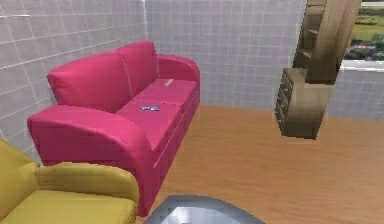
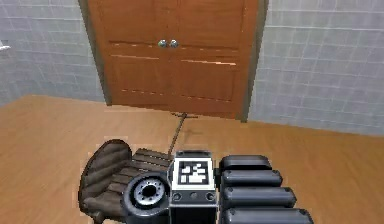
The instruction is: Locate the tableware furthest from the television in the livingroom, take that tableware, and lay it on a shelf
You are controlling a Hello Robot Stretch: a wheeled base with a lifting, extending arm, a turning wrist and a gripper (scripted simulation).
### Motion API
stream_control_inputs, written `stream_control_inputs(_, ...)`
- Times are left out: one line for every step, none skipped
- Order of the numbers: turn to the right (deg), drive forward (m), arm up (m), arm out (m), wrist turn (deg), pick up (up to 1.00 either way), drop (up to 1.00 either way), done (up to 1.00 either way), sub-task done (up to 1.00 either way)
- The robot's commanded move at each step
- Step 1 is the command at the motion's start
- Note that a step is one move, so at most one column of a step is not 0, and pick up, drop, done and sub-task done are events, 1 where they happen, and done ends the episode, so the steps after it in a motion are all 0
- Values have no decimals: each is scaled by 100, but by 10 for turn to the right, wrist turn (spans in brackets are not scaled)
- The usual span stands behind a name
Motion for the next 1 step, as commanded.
stream_control_inputs(90, 0, 0, 0, 0, 0, 0, 0, 0)
